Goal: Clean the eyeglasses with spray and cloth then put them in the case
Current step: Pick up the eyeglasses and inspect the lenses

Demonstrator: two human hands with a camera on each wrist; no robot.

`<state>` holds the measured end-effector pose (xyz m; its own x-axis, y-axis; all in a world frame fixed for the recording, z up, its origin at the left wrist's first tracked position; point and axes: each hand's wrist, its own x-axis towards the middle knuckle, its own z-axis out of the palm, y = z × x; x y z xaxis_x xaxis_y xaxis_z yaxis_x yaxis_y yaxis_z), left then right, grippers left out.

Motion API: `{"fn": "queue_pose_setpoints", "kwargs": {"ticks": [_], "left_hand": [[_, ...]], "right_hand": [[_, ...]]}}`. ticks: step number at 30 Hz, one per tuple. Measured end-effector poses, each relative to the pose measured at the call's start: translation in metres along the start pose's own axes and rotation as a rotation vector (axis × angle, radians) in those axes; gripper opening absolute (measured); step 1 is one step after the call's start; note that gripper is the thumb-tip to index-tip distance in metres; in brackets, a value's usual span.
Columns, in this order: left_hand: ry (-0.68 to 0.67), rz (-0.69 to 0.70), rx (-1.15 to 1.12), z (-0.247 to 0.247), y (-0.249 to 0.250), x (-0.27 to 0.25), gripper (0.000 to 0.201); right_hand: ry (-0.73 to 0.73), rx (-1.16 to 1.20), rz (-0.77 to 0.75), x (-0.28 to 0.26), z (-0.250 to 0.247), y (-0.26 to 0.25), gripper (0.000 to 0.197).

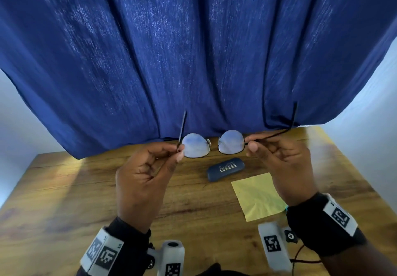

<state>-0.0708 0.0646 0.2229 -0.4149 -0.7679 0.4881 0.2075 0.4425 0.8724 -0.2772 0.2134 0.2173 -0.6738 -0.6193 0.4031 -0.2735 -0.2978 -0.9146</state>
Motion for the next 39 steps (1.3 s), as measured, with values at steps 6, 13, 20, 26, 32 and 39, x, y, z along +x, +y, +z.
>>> {"fn": "queue_pose_setpoints", "kwargs": {"ticks": [6,13,20,26,32,39], "left_hand": [[-0.03,-0.054,-0.02,-0.021,-0.01,0.005,0.015],[-0.021,-0.251,-0.093,-0.039,-0.043,0.011,0.02],[-0.262,-0.357,0.2,-0.043,-0.073,0.002,0.02],[-0.327,-0.431,0.448,-0.036,-0.085,-0.002,0.031],[-0.596,-0.49,0.456,-0.026,-0.091,-0.008,0.036],[-0.753,-0.546,0.289,0.003,-0.076,-0.01,0.012]], "right_hand": [[0.018,0.038,0.045,-0.009,0.022,0.006,0.014],[-0.004,0.115,0.331,-0.018,0.047,0.03,0.023],[0.105,0.301,0.733,-0.029,0.047,0.058,0.038],[0.037,0.311,0.807,-0.035,0.036,0.066,0.025],[-0.104,0.139,0.655,-0.03,0.027,0.075,0.016],[-0.164,0.09,0.646,-0.021,0.033,0.088,0.017]]}}
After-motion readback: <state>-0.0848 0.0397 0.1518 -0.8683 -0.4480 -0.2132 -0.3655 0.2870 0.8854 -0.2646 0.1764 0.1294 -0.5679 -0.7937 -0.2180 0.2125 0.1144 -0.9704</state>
